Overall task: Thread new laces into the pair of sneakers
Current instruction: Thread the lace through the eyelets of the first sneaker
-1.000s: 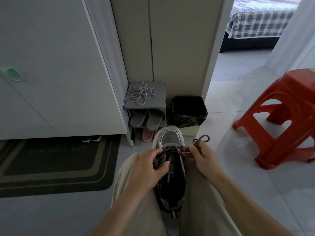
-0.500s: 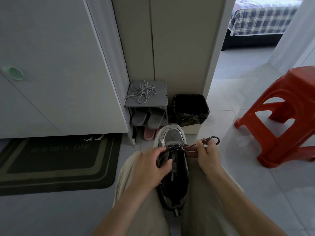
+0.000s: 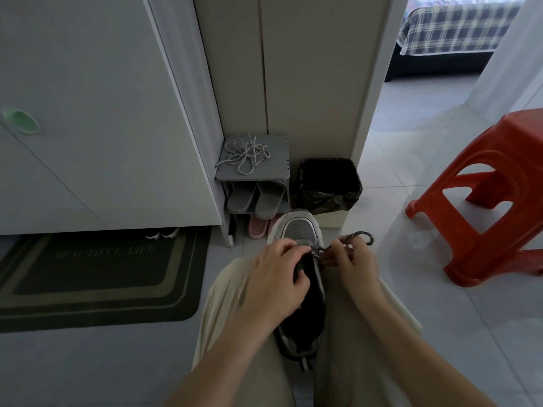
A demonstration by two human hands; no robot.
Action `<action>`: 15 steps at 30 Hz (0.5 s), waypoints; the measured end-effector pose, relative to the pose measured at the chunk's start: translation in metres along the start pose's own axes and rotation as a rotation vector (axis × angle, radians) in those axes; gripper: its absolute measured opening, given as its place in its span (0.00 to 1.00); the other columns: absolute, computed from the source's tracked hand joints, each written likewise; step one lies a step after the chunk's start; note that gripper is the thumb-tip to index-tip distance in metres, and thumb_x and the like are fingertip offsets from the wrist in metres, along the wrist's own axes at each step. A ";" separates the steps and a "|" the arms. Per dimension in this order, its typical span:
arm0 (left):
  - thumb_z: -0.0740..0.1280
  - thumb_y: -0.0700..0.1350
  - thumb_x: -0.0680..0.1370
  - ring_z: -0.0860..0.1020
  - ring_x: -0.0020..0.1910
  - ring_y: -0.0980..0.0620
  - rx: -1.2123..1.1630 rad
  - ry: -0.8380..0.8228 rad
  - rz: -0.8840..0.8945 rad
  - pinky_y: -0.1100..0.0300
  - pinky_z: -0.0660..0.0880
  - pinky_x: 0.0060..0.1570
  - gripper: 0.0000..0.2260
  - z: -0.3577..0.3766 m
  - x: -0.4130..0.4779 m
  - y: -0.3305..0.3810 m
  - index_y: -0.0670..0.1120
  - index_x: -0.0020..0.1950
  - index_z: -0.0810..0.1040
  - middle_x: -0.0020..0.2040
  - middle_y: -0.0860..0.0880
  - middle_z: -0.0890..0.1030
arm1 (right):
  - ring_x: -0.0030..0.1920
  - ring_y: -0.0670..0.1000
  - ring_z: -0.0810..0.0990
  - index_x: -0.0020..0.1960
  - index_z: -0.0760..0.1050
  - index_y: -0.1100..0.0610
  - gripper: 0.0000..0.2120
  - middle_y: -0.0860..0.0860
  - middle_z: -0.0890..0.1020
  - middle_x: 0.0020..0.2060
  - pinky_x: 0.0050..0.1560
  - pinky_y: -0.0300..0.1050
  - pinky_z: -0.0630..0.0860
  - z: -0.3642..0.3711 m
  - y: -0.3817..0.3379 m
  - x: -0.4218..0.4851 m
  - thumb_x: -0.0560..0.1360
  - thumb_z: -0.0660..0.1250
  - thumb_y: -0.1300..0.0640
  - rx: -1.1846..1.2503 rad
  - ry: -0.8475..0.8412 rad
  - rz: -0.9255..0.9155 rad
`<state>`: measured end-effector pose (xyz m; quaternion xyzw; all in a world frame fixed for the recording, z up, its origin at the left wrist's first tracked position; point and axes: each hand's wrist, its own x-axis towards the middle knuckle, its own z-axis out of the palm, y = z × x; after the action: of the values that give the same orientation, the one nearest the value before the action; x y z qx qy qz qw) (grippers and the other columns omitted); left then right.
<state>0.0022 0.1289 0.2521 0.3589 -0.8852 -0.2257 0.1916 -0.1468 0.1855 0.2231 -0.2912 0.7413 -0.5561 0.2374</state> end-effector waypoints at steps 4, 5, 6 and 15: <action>0.65 0.46 0.75 0.66 0.61 0.56 0.000 0.021 -0.006 0.69 0.61 0.58 0.15 0.008 0.006 0.001 0.52 0.61 0.74 0.61 0.56 0.70 | 0.41 0.40 0.81 0.46 0.80 0.51 0.04 0.44 0.83 0.39 0.47 0.40 0.78 -0.008 -0.001 -0.004 0.72 0.72 0.55 -0.100 -0.134 -0.059; 0.66 0.46 0.75 0.66 0.60 0.57 -0.003 0.033 0.001 0.71 0.61 0.56 0.14 0.010 0.006 0.000 0.53 0.60 0.74 0.60 0.57 0.70 | 0.41 0.40 0.81 0.47 0.80 0.52 0.06 0.44 0.83 0.39 0.46 0.38 0.77 -0.008 -0.001 -0.004 0.71 0.73 0.54 -0.109 -0.130 -0.045; 0.66 0.45 0.75 0.66 0.59 0.58 -0.009 0.046 0.007 0.73 0.61 0.54 0.14 0.011 0.006 -0.001 0.53 0.60 0.74 0.59 0.58 0.71 | 0.41 0.40 0.81 0.47 0.79 0.53 0.08 0.44 0.83 0.39 0.46 0.37 0.77 -0.008 -0.001 -0.003 0.70 0.73 0.54 -0.105 -0.117 -0.027; 0.68 0.48 0.74 0.63 0.61 0.60 -0.044 0.036 -0.016 0.67 0.64 0.57 0.07 0.013 0.008 -0.010 0.51 0.51 0.78 0.60 0.59 0.70 | 0.38 0.39 0.80 0.36 0.79 0.46 0.09 0.42 0.83 0.34 0.44 0.35 0.73 -0.006 -0.001 0.001 0.69 0.74 0.59 -0.071 -0.229 -0.036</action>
<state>-0.0043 0.1209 0.2374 0.3658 -0.8734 -0.2403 0.2136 -0.1514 0.1881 0.2259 -0.3742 0.7234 -0.4966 0.3001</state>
